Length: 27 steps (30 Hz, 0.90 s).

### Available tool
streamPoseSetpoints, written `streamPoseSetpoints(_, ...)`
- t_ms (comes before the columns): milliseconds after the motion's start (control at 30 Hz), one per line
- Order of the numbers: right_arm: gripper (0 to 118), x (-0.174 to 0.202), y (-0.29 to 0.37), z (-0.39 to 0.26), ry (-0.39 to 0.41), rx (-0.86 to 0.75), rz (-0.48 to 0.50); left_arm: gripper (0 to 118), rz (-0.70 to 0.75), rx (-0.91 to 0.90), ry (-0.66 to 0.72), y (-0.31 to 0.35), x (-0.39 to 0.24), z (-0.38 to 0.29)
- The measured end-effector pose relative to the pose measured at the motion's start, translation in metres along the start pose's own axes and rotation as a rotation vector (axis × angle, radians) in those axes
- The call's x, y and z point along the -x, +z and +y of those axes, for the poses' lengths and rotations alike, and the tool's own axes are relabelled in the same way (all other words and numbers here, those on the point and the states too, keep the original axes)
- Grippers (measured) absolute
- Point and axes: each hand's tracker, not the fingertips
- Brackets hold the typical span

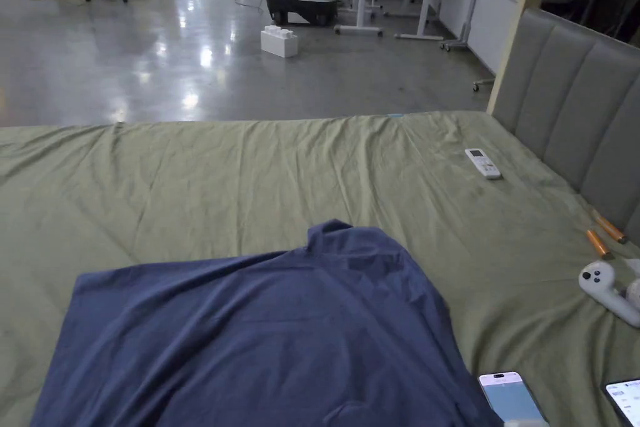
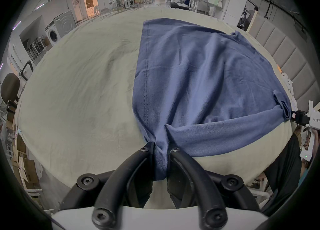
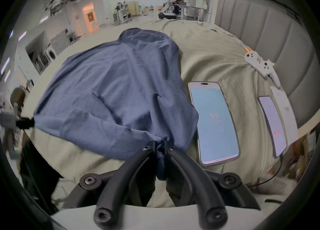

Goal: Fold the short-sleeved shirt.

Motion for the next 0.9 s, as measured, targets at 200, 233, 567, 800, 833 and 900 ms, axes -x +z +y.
streamPoseSetpoints(200, 7, -0.005, 0.052, 0.027, -0.146, -0.198, 0.127, 13, -0.046, -0.166, -0.033, 0.042, 0.001, 0.021)
streamPoseSetpoints(233, 7, -0.004, 0.056, 0.041, -0.146, -0.221, 0.146, 13, -0.071, -0.205, -0.013, 0.049, 0.003, 0.034)
streamPoseSetpoints(567, 7, 0.009, -0.023, 0.184, -0.109, -0.242, 0.105, 13, -0.050, -0.210, 0.076, -0.010, 0.023, 0.179)
streamPoseSetpoints(800, 8, -0.018, -0.127, 0.192, -0.110, -0.100, 0.048, 16, -0.003, -0.168, 0.210, -0.073, 0.031, 0.194)
streamPoseSetpoints(833, 12, -0.021, -0.136, 0.188, -0.103, -0.097, 0.034, 27, 0.024, -0.172, 0.208, -0.077, 0.031, 0.192)
streamPoseSetpoints(900, 68, -0.028, -0.146, 0.183, -0.083, -0.069, -0.068, 72, 0.070, -0.196, 0.187, -0.074, 0.031, 0.184)
